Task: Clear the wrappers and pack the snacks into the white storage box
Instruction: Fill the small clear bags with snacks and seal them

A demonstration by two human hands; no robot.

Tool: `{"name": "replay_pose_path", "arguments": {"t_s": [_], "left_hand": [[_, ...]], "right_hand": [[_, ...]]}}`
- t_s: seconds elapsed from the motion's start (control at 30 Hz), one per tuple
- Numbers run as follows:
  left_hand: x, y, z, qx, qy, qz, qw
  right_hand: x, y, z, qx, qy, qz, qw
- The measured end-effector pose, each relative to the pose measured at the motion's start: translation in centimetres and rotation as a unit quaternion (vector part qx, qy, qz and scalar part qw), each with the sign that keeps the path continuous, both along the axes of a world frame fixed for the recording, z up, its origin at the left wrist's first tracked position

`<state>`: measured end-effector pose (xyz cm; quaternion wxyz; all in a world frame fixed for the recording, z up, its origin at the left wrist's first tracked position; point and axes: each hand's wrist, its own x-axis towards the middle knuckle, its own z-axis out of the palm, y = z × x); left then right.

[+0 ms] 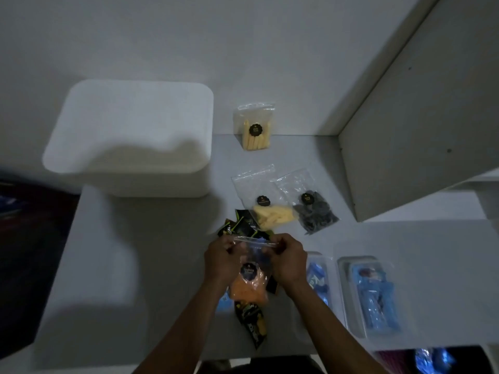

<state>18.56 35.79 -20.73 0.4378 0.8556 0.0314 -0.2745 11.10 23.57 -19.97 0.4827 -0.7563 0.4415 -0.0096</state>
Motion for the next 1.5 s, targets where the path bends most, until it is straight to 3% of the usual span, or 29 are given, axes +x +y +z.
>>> {"name": "replay_pose_path", "arguments": {"t_s": [0.33,0.53,0.7,0.9,1.2,1.5], "left_hand": [[-3.1,7.0,4.7,-0.116,-0.102,0.019,0.988],[-3.7,11.4,10.7,-0.246,-0.166,0.033,0.954],[-4.7,13.6,15.6,-0.250,-0.203,0.033,0.946],[-5.9,14.8,18.6,-0.256,-0.248,0.048,0.933],[-6.4,15.3,21.0,-0.263,-0.278,0.050,0.923],[-6.2,15.8,20.7,-0.282,-0.262,0.058,0.921]], "right_hand": [[-3.0,4.0,4.9,0.024,-0.098,0.030,0.994],[-3.4,6.7,11.3,0.016,-0.185,0.113,0.976],[-3.0,9.0,17.3,-0.110,-0.183,0.226,0.951],[-2.4,11.8,21.6,-0.196,-0.188,0.310,0.911],[-2.2,12.7,23.7,-0.259,-0.170,0.333,0.891],[-3.4,11.8,24.3,-0.228,-0.185,0.327,0.898]]}}
